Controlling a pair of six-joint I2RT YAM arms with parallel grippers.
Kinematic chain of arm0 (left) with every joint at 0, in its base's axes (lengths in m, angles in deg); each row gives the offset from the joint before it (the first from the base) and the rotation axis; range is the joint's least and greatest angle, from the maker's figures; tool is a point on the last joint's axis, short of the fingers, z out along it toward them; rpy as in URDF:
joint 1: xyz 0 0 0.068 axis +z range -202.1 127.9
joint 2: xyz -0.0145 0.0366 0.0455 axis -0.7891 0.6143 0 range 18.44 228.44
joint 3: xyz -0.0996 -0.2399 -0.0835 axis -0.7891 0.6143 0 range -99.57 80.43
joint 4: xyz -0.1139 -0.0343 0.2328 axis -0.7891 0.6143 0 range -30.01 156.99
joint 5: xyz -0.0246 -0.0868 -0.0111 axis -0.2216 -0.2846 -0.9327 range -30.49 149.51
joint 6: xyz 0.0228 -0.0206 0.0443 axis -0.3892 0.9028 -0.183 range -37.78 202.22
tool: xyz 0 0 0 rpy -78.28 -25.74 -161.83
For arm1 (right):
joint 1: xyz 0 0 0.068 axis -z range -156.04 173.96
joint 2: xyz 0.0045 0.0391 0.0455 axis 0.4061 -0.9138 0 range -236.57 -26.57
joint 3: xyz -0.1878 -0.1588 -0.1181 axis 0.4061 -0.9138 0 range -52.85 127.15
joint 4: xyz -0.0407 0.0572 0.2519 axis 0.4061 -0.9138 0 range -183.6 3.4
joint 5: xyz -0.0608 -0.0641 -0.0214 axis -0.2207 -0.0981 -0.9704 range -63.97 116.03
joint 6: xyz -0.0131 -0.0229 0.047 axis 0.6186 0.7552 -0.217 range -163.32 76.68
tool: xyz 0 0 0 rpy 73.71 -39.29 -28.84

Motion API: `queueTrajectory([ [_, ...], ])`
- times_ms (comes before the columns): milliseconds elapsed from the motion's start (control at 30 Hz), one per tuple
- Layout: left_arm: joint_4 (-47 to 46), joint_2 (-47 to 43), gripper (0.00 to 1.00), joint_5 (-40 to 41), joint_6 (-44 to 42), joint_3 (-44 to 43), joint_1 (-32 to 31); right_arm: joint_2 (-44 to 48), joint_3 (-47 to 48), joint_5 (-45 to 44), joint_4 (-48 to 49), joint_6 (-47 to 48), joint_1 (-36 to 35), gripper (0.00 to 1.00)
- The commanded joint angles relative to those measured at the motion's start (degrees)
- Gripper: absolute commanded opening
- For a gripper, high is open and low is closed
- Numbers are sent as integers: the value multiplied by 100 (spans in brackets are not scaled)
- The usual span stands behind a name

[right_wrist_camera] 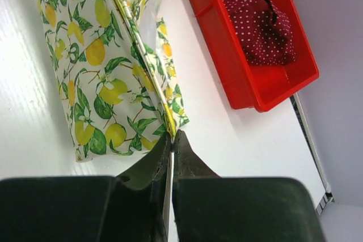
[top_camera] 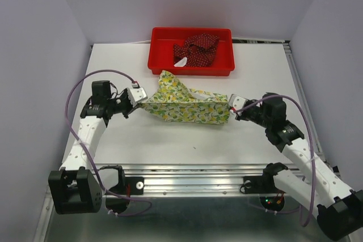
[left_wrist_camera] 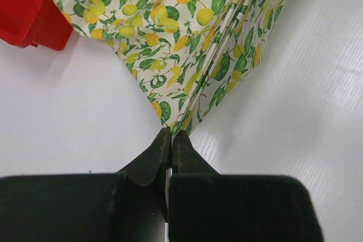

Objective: Fold and stack the skirts
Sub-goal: Flatten the skirt out

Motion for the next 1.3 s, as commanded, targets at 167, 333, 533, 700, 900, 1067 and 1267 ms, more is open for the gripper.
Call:
queueTrajectory([
  [167,-573,659,0,940,2665,-3009,230,-1548,2677,-1412,255,-706,289,1],
  [333,-1355,1135,0,1477,3873,-4824,160,-2577,4777,-1862,396,-821,289,1],
  [533,-771,933,0,882,2972,-5564,-348,-2641,6107,-1285,-216,-812,289,1],
  [700,-73,381,0,958,2826,-4441,-2171,-2367,5372,-517,-668,-1330,289,1],
  [900,-239,598,0,625,3811,-4184,-3566,-2657,5598,484,-1440,-1903,-307,1],
  [1067,-714,1046,0,1397,4707,-4780,-2167,-2823,5474,-1007,-1072,-2000,-626,1],
  [1267,-916,1548,0,2980,4920,-5196,-597,-3149,5975,-922,-808,-2069,929,1],
])
